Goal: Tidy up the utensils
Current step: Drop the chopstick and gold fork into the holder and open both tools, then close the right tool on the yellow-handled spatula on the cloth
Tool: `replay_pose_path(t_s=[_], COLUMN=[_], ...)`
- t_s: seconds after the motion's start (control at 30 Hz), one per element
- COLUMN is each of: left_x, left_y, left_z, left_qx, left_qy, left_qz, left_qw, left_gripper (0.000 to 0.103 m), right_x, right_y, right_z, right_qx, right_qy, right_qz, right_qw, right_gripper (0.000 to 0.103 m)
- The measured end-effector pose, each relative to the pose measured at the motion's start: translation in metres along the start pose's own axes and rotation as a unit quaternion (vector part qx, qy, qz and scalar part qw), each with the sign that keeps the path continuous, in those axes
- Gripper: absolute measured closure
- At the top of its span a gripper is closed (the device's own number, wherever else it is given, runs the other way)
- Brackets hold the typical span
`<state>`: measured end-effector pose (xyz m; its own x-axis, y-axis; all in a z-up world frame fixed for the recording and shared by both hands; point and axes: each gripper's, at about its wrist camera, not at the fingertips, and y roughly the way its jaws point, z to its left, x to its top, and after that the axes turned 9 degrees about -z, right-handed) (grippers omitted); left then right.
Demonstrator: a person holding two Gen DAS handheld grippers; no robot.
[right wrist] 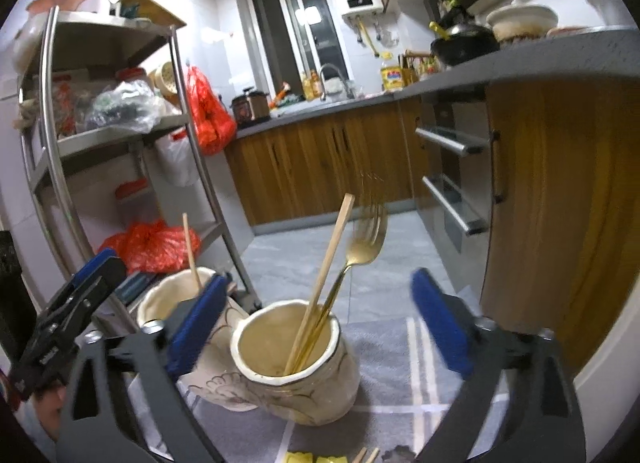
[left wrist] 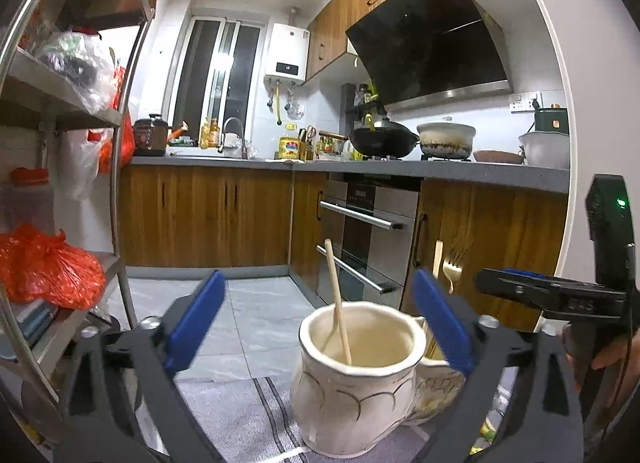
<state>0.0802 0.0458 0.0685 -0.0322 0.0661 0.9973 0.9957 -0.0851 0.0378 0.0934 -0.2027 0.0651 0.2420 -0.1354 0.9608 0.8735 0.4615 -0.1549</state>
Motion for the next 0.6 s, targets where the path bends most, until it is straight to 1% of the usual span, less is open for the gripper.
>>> replay_pose_path(t_s=[0.2, 0.3, 0.43, 0.6], left_x=[0.015, 0.018, 0.015, 0.001], left_y=[-0.018, -0.033, -0.05, -0.069], left_z=[-0.005, -0.009, -0.013, -0.021], left_qx=[0.009, 0.018, 0.017, 0.009], left_qy=[0.001, 0.009, 0.004, -0.006], left_qz=[0.016, 0.027, 0.049, 0.072], left_qw=[0.9998, 0.9994, 0.9987, 0.9974], left_gripper=[0.005, 0.005, 0.005, 0.005], right_x=[0.007, 0.006, 0.001, -0.006], right_y=[-0.024, -0.032, -0.048, -0.063], right_z=[-0.004, -0.004, -0.007, -0.013], right_qx=[-0.016, -0.022, -0.029, -0.041], right_qy=[-0.006, -0.014, -0.027, -0.036], right_qz=[-0.019, -0.017, -0.005, 0.006], right_qw=[1.0, 1.0, 0.999, 0.998], right_gripper=[0.005, 0.005, 0.005, 0.005])
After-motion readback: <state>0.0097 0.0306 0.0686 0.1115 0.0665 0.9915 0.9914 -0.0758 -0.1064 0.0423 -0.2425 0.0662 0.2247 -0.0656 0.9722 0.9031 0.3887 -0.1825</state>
